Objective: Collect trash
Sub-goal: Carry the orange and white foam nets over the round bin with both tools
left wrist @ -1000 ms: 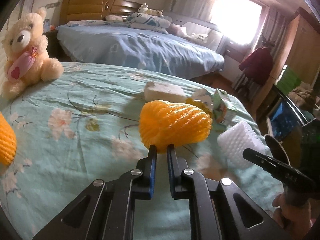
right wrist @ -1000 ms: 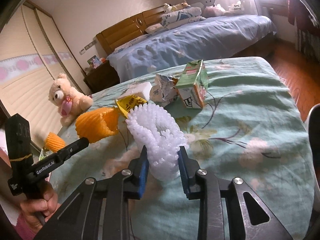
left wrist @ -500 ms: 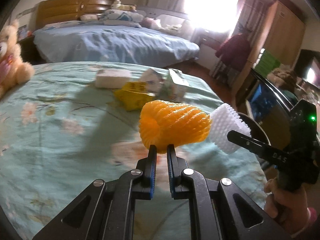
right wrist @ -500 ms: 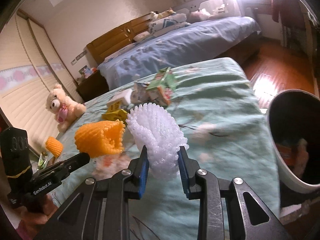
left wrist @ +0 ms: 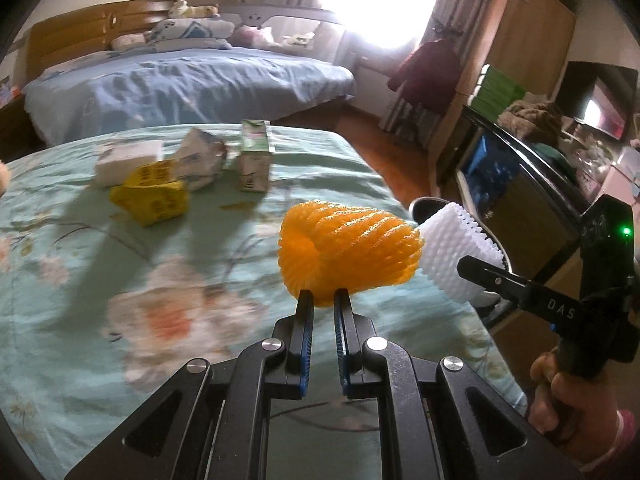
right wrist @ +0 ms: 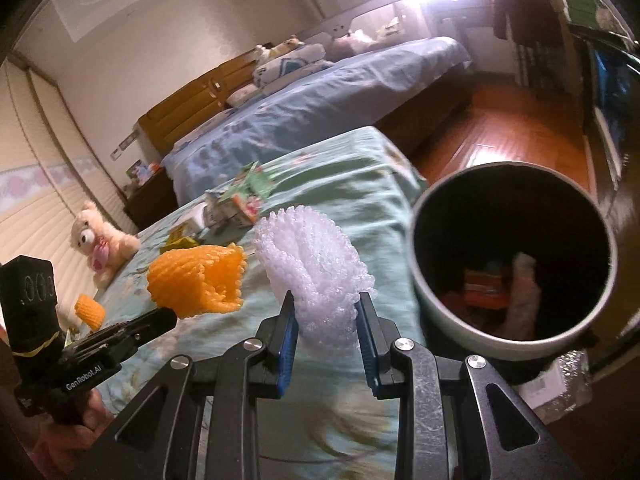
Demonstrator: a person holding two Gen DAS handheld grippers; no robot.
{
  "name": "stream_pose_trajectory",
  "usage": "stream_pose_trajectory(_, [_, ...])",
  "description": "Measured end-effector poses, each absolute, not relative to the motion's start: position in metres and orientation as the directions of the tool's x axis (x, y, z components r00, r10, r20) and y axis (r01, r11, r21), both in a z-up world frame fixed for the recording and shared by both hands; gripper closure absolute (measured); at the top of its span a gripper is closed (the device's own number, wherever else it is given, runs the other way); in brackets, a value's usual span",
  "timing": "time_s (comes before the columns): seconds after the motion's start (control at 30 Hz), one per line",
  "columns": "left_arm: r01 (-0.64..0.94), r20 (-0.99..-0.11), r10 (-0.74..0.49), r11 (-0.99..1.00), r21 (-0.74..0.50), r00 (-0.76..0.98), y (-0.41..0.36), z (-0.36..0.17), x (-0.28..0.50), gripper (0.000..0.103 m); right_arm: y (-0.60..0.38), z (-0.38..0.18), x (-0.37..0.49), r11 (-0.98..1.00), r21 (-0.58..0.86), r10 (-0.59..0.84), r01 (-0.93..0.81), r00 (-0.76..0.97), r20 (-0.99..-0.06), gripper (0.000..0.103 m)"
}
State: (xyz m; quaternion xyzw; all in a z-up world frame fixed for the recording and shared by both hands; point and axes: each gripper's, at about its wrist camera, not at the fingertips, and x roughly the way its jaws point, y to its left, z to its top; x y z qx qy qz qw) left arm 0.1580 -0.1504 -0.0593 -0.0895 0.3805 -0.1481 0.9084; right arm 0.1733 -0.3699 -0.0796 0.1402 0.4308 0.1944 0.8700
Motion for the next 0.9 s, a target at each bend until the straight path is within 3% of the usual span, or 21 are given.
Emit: stream_pose_trajectory(0.9, [0.345, -0.672, -0.409, 0.908, -0.236, 0.617, -0.245, -0.064, 0.206, 0.094, -0.457, -0.074, 0.171, 0.907, 0.417, 0.355, -0.060, 0.641, -0.681, 0.075])
